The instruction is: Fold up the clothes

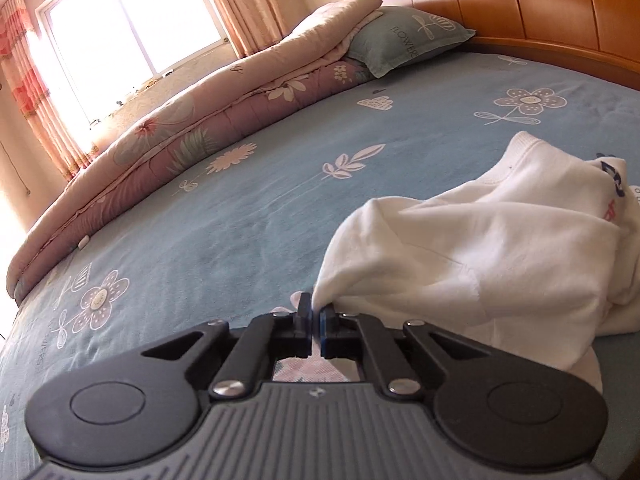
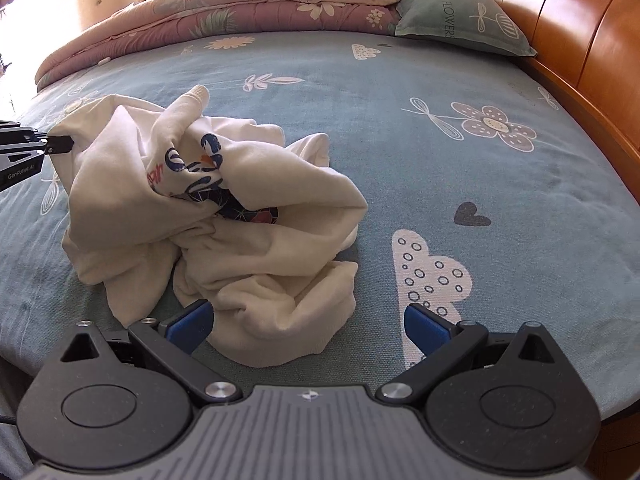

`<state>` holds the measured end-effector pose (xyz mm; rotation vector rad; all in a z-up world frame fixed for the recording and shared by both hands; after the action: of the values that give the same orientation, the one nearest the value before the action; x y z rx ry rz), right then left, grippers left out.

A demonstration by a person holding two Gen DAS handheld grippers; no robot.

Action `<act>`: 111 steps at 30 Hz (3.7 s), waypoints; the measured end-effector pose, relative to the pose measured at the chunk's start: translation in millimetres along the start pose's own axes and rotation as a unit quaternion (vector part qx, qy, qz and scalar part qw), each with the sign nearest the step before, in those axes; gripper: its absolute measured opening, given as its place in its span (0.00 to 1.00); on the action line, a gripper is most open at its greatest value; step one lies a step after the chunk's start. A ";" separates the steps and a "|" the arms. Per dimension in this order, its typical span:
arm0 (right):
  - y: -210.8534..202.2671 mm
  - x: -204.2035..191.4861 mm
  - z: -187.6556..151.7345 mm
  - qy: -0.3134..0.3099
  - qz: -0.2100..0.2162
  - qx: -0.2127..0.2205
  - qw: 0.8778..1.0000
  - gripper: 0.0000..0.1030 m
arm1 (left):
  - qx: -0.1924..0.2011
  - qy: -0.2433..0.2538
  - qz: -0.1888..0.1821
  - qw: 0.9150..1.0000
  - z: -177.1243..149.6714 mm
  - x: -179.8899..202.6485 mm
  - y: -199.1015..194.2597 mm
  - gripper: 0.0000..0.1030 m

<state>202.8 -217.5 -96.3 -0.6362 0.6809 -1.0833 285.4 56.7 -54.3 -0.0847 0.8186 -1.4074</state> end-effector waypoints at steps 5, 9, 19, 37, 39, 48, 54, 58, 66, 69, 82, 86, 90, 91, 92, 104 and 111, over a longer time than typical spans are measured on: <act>6.0 -0.1 15.5 -0.024 -0.003 0.011 1.000 1.00 | -0.010 -0.003 0.017 1.000 -7.4 -18.5 10.1 0.01; 15.5 5.9 36.3 -0.030 -0.012 0.027 0.999 1.00 | -0.012 -0.012 0.014 1.000 -9.0 -25.0 13.1 0.01; 52.3 25.2 68.0 -0.002 0.009 0.014 1.000 1.00 | -0.020 -0.045 0.056 0.997 -12.5 -67.0 28.8 0.02; 44.9 -3.7 62.0 -0.008 0.048 0.039 0.998 1.00 | -0.118 -0.086 0.120 0.982 -81.0 -139.0 72.3 0.02; 63.0 -25.5 42.8 -0.028 0.072 -0.006 0.997 1.00 | -0.115 -0.088 0.116 0.983 -79.8 -137.4 70.0 0.02; 51.4 -89.4 6.2 -0.123 0.150 -0.036 0.980 1.00 | -0.102 -0.081 0.102 0.986 -73.8 -130.3 62.7 0.02; 57.6 -20.0 26.6 -0.139 -0.027 -0.016 0.990 1.00 | -0.096 -0.086 0.095 0.987 -71.4 -129.5 58.8 0.03; 36.8 42.7 45.0 -0.058 -0.099 0.018 0.993 1.00 | -0.093 -0.085 0.093 0.988 -72.3 -129.5 55.4 0.05; 25.7 76.2 42.3 -0.013 -0.109 0.022 0.994 1.00 | -0.092 -0.090 0.088 0.988 -71.9 -125.7 55.3 0.05; 42.9 54.0 34.8 -0.025 -0.062 0.004 0.998 1.00 | -0.088 -0.092 0.085 0.988 -68.7 -124.7 52.1 0.05; 50.6 -81.3 -2.5 -0.085 0.174 -0.064 0.979 1.00 | -0.108 -0.101 0.125 0.981 -83.4 -174.0 23.6 0.04; 29.4 -46.7 47.9 -0.037 0.167 0.007 0.985 1.00 | -0.101 -0.111 0.076 0.986 -76.7 -160.7 16.2 0.06; 34.7 -18.7 85.6 0.006 0.169 0.044 0.985 1.00 | -0.092 -0.166 -0.024 0.982 -57.1 -129.9 15.2 0.07; 44.8 -19.5 87.8 0.017 0.188 0.039 0.981 1.00 | -0.087 -0.168 -0.042 0.981 -50.0 -119.9 14.6 0.09; 56.3 -20.5 89.3 0.027 0.209 0.034 0.977 1.00 | -0.080 -0.163 -0.056 0.982 -42.4 -109.2 14.0 0.12; 82.6 -129.8 10.1 -0.040 0.318 -0.070 0.945 1.00 | -0.029 -0.087 -0.189 0.978 33.9 14.6 1.6 0.29; 83.8 -119.8 -7.7 -0.064 0.279 -0.062 0.956 1.00 | 0.018 -0.064 -0.321 0.945 79.9 110.7 -16.2 0.31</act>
<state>207.2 -78.6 -142.3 -0.5666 0.7592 -0.4738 309.5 -77.7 -38.0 -0.4429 0.6820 -2.0029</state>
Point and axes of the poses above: each gripper's, at about its wrist camera, not at the fingertips, and y roughly the way its jaws point, x to its right, z to its top, the point moved 10 cm from there along y, roughly the way its jaws point, and after that the axes turned 12 degrees about z, right-handed, at the moved point
